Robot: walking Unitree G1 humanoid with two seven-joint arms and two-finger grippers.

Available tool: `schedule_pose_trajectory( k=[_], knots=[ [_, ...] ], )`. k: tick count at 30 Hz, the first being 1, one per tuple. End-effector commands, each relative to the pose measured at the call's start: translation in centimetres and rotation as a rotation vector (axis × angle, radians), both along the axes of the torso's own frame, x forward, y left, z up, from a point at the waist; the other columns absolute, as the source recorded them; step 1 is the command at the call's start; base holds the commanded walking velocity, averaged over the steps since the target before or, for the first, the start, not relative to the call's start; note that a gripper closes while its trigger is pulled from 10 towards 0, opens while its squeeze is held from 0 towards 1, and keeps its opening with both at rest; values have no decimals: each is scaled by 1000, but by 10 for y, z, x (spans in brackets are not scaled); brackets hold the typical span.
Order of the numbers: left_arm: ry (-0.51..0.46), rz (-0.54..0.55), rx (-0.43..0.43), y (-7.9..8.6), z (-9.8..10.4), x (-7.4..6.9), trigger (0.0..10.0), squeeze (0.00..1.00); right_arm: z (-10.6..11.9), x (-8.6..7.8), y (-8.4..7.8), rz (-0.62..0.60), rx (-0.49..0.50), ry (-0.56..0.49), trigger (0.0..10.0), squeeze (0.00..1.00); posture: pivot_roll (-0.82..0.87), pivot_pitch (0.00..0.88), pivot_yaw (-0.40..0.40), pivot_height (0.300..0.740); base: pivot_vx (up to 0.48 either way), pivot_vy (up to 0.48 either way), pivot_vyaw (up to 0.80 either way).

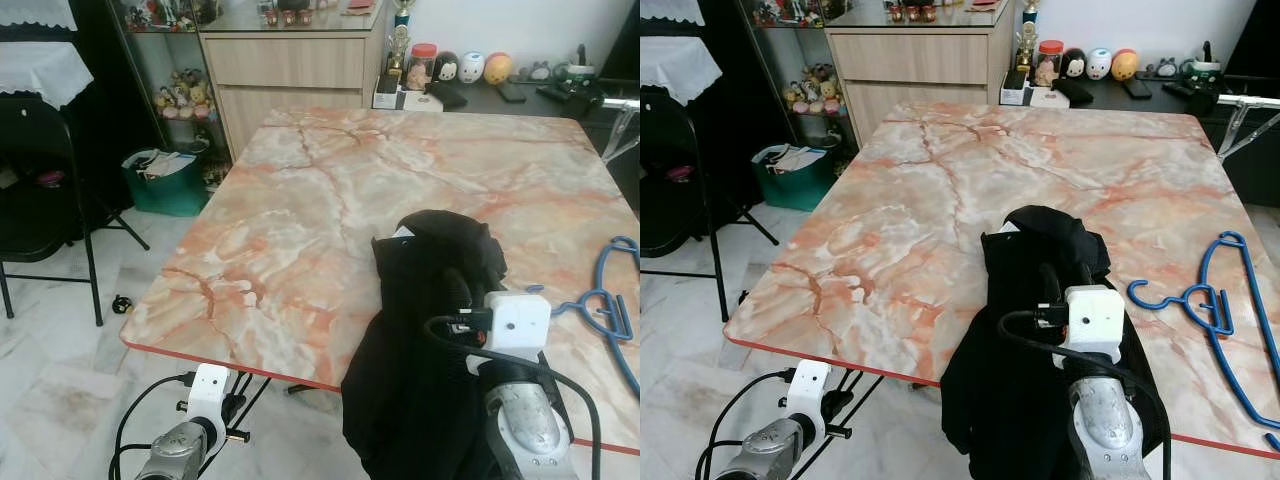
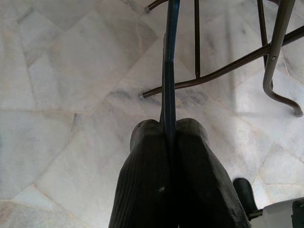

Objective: Hang hanger

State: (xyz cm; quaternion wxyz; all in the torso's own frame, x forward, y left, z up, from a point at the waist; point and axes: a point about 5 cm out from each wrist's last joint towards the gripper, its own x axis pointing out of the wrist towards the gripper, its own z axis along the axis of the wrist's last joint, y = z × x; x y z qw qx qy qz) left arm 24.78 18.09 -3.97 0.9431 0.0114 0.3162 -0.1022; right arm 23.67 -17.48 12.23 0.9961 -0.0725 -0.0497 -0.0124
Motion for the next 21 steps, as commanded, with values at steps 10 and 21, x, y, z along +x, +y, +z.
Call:
schedule_pose_trajectory(
  k=[10, 21],
  knots=[
    [16, -9, 26, 5, -4, -7, 10000, 0, 5, -13, 5, -8, -14, -63, 10000, 1000, -36, 0, 67, 740, 0, 0, 0],
    [3, 0, 29, 7, -2, -4, 10000, 0, 5, -12, 2, -43, -34, -78, 10000, 0, -22, 0, 63, 740, 0, 0, 0]
  ],
)
